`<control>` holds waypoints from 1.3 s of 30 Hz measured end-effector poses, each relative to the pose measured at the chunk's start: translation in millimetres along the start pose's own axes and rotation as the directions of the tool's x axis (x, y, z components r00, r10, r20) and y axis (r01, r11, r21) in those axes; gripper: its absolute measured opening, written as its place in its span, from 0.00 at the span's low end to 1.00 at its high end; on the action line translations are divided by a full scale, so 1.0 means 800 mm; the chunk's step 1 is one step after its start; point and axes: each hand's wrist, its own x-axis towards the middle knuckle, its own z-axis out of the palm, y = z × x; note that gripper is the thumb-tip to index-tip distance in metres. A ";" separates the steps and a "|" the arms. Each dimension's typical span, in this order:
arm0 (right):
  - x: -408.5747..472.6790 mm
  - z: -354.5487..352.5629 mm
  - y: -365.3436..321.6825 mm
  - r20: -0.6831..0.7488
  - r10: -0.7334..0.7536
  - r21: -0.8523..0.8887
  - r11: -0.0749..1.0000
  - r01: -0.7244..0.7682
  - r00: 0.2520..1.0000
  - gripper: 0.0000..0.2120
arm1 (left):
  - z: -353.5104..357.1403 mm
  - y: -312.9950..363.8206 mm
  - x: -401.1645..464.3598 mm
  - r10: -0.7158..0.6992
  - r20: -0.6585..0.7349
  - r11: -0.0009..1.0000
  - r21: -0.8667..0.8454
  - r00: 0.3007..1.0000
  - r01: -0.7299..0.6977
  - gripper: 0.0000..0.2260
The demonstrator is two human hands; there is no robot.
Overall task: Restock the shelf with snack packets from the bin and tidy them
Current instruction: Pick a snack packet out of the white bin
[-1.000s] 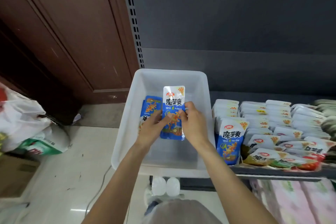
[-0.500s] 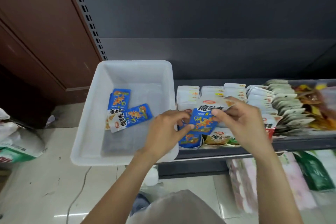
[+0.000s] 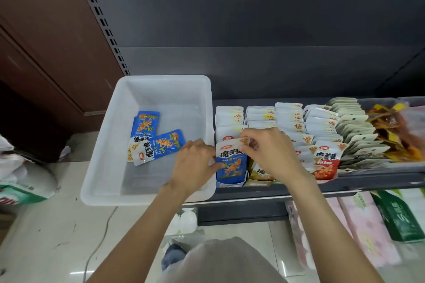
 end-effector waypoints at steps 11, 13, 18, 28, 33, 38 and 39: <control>0.005 0.014 0.002 0.032 -0.019 -0.227 0.974 0.026 0.999 0.13 | 0.021 -0.001 0.001 -0.066 -0.139 0.977 -0.212 0.988 0.035 0.11; 0.007 0.012 0.004 -0.058 -0.022 -0.126 0.992 0.014 0.998 0.08 | 0.023 -0.005 0.001 -0.118 -0.220 0.949 -0.313 0.968 0.045 0.10; 0.012 0.019 0.010 -0.145 -0.015 -0.066 0.998 0.006 0.989 0.03 | 0.019 -0.006 0.009 -0.090 -0.222 0.970 -0.242 0.971 0.035 0.09; 0.001 0.003 -0.017 -0.253 -0.125 -0.017 0.992 0.125 0.959 0.06 | -0.001 -0.028 -0.012 -0.186 -0.214 0.873 -0.483 0.959 0.062 0.08; 0.023 0.013 -0.081 -0.291 -0.195 0.228 0.937 0.266 0.937 0.04 | -0.036 -0.104 -0.039 -0.409 -0.305 0.833 -0.509 0.860 0.216 0.01; 0.112 0.125 -0.151 0.142 -0.235 0.078 0.971 0.226 0.962 0.11 | -0.015 -0.202 -0.035 -0.515 -0.051 0.835 -0.254 0.856 0.488 0.15; 0.132 0.154 -0.158 0.251 -0.217 0.004 0.975 0.224 0.943 0.15 | -0.008 -0.211 -0.028 -0.534 0.067 0.825 -0.177 0.843 0.537 0.18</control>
